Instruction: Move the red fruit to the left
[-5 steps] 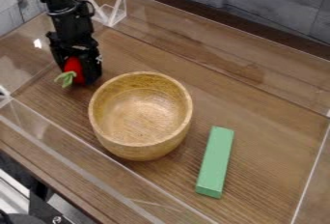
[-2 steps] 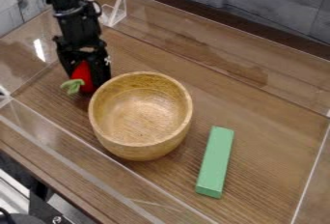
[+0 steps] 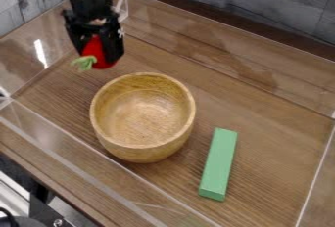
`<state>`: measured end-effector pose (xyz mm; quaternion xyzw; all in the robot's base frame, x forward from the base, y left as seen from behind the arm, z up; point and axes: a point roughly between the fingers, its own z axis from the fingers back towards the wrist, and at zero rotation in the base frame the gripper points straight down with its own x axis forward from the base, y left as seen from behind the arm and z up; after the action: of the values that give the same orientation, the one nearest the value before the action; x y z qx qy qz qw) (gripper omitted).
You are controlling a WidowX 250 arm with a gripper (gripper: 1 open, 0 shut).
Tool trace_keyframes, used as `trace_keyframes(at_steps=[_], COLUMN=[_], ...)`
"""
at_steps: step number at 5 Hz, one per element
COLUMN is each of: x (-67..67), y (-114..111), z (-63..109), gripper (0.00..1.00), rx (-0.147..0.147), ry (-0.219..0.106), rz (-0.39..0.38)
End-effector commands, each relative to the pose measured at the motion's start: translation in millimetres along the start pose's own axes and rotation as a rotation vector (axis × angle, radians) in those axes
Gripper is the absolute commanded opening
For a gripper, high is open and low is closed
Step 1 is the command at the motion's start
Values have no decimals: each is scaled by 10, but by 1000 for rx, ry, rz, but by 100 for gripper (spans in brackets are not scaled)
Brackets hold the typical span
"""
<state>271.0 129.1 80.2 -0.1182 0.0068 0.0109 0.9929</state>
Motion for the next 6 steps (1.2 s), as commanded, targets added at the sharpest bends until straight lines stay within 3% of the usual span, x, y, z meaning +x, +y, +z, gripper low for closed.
trace_keyframes(at_steps=[1,3,5,6], x=[66,43,-75,-77], y=[1,307,466,522], z=[216,257,-5,-44], gripper=[0,0,0,0], rx=[43,47,47,45], ry=[-60,-17,14,29], rz=[-12,-101,-123,-143])
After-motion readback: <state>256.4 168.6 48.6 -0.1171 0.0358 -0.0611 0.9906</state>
